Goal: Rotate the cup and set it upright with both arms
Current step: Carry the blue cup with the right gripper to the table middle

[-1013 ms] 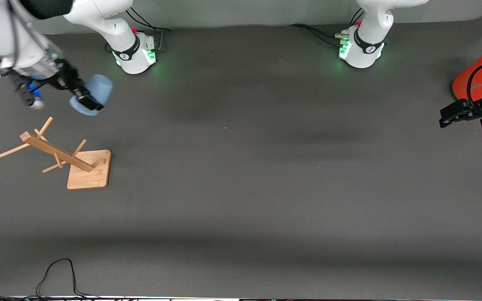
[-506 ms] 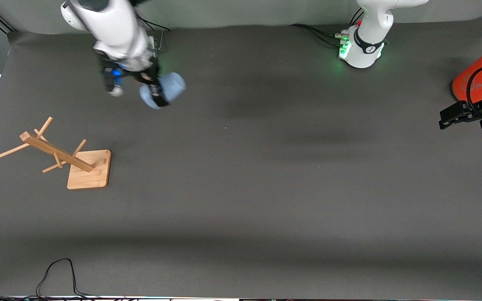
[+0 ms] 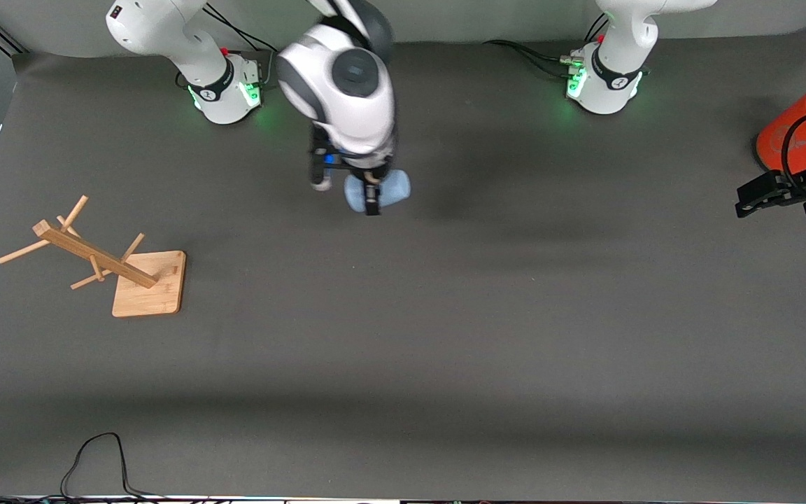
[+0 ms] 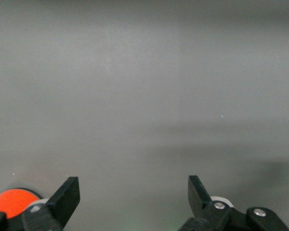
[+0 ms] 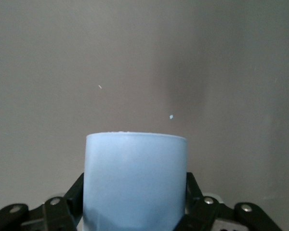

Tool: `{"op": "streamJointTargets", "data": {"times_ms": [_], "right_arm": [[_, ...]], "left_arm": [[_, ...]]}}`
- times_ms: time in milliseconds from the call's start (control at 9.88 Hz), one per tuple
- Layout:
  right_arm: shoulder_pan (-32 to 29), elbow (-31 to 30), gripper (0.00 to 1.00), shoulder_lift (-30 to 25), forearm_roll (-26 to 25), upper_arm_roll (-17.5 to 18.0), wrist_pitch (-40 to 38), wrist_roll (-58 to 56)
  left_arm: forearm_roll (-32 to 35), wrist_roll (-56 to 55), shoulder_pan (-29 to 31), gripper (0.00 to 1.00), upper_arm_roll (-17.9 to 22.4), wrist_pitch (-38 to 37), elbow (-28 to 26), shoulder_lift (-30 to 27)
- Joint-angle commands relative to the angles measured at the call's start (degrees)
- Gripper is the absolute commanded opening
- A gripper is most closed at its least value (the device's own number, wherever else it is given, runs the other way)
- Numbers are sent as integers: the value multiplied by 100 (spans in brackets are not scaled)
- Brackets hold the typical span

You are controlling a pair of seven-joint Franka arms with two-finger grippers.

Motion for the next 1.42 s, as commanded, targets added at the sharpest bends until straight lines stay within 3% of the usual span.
{"op": "streamJointTargets", "data": {"times_ms": [0, 608, 1013, 1114, 1215, 1316], "right_arm": [[257, 1062, 52, 1085, -98, -94, -129, 723], [319, 2119, 52, 2923, -125, -94, 80, 1464], [311, 2225, 56, 3127, -125, -94, 196, 1465], [311, 2234, 62, 3127, -125, -94, 196, 1456], [311, 2234, 93, 3127, -125, -103, 196, 1447], [311, 2234, 100, 3093, -125, -103, 196, 1386]], "left_arm": [[-39, 22, 33, 100, -7, 72, -36, -12], [-30, 14, 7, 100, -16, 133, -45, 58], [-30, 14, 24, 100, -16, 133, -45, 58], [-30, 14, 24, 100, -16, 133, -45, 58], [-30, 14, 15, 100, -7, 125, -45, 49], [-30, 14, 15, 100, -16, 90, -36, 32]]}}
